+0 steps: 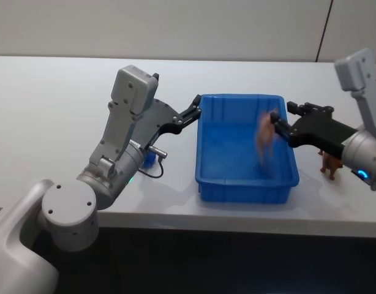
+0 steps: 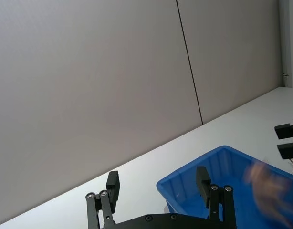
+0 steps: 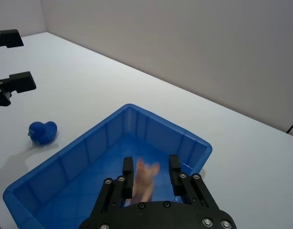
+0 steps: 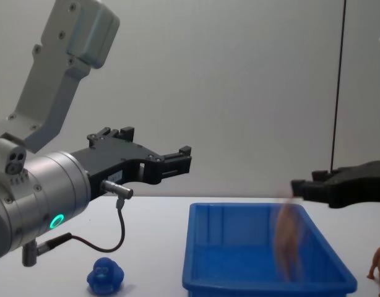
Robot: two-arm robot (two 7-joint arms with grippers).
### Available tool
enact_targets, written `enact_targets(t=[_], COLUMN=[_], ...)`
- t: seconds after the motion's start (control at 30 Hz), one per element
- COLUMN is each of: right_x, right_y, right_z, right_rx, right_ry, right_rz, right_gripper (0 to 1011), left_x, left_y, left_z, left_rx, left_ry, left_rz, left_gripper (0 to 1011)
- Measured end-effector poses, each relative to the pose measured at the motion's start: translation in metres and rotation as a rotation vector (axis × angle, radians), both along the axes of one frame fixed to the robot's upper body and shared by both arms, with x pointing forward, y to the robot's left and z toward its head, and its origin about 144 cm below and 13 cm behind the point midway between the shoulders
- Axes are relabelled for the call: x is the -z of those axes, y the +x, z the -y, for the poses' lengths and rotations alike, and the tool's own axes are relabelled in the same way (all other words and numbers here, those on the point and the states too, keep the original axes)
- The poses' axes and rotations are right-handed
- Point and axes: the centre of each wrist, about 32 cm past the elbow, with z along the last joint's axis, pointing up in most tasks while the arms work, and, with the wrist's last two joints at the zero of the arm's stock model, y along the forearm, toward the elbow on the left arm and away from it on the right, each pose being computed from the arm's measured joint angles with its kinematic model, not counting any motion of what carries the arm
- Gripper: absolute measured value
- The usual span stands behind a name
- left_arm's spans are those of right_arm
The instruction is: Pick up the two dolls from the table and place them into the box.
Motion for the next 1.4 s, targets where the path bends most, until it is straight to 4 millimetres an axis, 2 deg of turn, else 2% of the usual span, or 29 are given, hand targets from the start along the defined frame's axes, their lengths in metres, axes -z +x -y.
enact_targets(t=[0.2, 0.23, 0.43, 0.47, 0.7, 1.4], right_x=[0.0, 0.0, -0.001, -0.001, -0.001, 0.026], right_y=[0.007, 0.009, 0.011, 0.011, 0.007, -0.03], right_z=[-0.007, -0.008, -0.01, -0.01, -0.004, 0.035], right_rx=[-0.009, -0.01, 0.0, 0.004, 0.055, 0.26], right_ry=[-0.016, -0.02, -0.028, -0.028, -0.013, 0.016], right_rz=[-0.019, -0.02, -0.016, -0.015, 0.0, -0.071], right_gripper=[560, 621, 779, 833, 994, 1001], left_x=[0.0, 0.0, 0.0, 0.0, 0.0, 0.0], left_y=[0.0, 0.0, 0.0, 0.0, 0.0, 0.0], left_z=[0.0, 0.0, 0.0, 0.0, 0.0, 0.0], left_rx=[0.0, 0.0, 0.0, 0.0, 0.0, 0.0], left_ry=[0.0, 0.0, 0.0, 0.0, 0.0, 0.0], left_rz=[0.0, 0.0, 0.0, 0.0, 0.0, 0.0], left_gripper=[1003, 1003, 1003, 1003, 1003, 1003])
